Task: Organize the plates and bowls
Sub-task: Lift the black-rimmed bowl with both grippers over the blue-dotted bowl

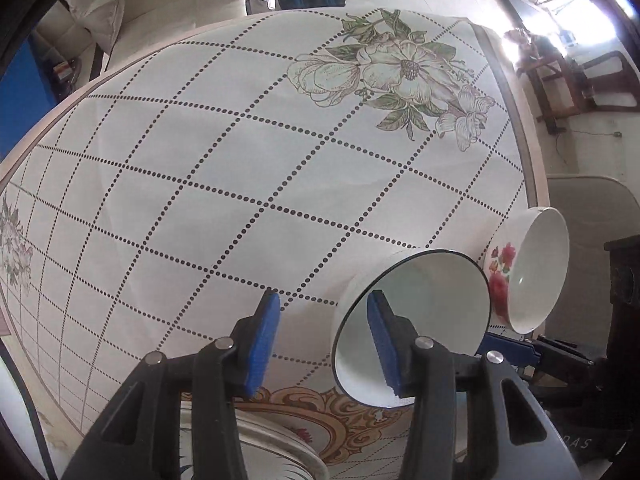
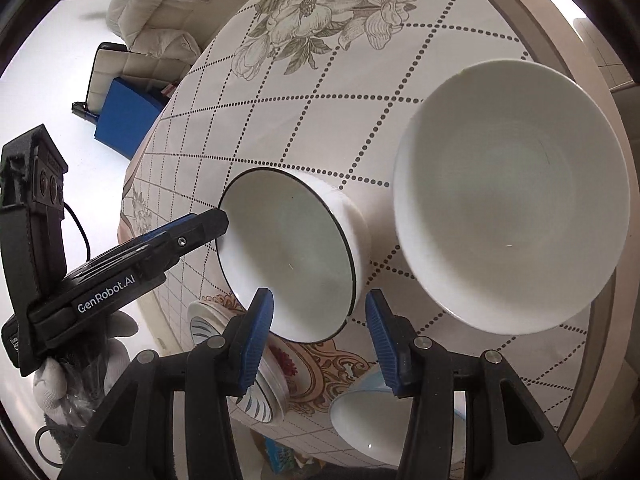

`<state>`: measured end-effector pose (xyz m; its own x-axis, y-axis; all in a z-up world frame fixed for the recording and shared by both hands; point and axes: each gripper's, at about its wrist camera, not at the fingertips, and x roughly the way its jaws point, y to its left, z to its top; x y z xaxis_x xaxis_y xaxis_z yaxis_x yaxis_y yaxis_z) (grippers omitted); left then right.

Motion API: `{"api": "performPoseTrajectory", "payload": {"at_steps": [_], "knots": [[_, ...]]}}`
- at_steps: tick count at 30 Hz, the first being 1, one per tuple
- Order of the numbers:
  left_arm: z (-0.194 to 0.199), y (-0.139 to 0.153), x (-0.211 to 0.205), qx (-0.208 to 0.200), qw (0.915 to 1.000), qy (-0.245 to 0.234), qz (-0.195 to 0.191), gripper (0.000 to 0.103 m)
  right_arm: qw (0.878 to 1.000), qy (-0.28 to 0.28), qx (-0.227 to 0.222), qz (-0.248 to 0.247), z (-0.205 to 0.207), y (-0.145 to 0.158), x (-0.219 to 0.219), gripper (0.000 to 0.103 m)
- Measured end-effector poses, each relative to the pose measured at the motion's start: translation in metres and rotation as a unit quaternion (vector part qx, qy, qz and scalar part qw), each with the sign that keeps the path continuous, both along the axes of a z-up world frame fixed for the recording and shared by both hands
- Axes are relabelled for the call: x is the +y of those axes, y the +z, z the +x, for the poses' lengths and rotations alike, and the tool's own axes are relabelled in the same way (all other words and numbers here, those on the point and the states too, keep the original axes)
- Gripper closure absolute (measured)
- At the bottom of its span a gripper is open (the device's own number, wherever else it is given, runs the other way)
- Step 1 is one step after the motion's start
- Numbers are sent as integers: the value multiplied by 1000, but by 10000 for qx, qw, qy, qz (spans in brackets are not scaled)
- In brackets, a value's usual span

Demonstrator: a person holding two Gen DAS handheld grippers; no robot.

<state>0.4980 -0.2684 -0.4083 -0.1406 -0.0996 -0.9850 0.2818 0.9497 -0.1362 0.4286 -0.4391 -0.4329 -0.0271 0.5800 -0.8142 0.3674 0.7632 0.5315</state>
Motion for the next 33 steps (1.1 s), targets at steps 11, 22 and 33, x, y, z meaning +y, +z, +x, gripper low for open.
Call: {"api": "performPoseTrajectory", "payload": {"at_steps": [11, 22, 33], "knots": [[7, -24, -18, 141, 9993, -354, 41, 61, 9995, 41, 27, -321, 8, -21, 12, 60], [-6, -25, -30, 22, 9986, -533, 62, 89, 9975, 119, 19, -694, 5, -24, 5, 91], [-19, -3, -30, -138, 9985, -526, 42, 90, 9980, 68, 93, -622, 0, -19, 5, 94]]}}
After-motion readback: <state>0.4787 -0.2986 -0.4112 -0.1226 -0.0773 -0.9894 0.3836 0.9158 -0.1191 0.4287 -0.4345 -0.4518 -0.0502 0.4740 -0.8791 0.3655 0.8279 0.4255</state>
